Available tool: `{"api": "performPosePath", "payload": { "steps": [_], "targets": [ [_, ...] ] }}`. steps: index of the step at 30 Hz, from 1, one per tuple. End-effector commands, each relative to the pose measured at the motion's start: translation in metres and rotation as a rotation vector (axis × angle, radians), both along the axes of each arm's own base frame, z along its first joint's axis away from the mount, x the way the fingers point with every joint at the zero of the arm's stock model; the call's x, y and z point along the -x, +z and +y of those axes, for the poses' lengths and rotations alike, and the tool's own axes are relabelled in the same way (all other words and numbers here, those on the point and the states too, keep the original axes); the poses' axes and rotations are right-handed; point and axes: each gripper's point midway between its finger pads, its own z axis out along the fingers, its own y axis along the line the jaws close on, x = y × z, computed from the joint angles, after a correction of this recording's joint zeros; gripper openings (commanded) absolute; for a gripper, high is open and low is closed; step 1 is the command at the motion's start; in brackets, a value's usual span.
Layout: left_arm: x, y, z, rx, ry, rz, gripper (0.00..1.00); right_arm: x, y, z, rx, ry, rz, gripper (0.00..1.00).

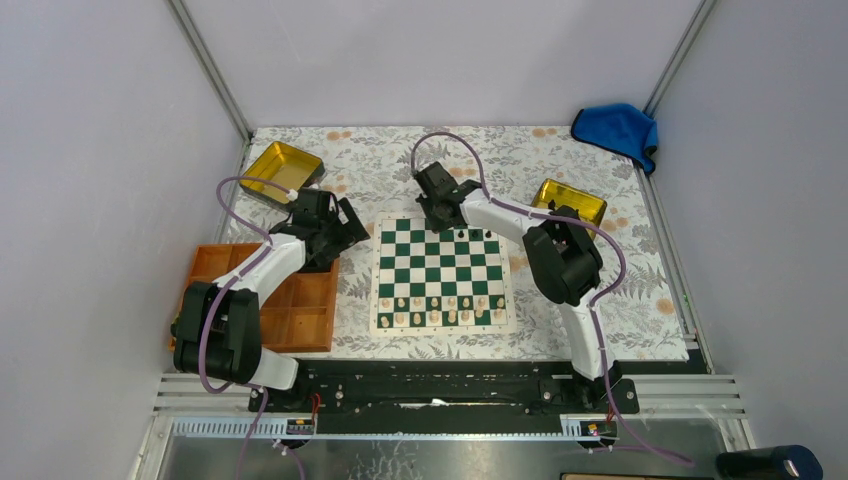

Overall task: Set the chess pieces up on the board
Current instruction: Place the chess piece on the chessboard.

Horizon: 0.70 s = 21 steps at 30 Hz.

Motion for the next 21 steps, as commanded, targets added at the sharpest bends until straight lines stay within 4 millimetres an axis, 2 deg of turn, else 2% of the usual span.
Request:
{"api": "performPosePath", "payload": {
  "steps": [1,21],
  "targets": [
    [0.0,-0.002,0.006,-0.007,0.016,-0.003,0.99,-0.003,0.028,-0.014,-0.008,-0.062,-0.041,0.0],
    [0.005,-0.005,0.006,-0.002,0.018,0.004,0.99,0.002,0.013,-0.026,0.012,-0.099,-0.004,0.0]
  ]
}}
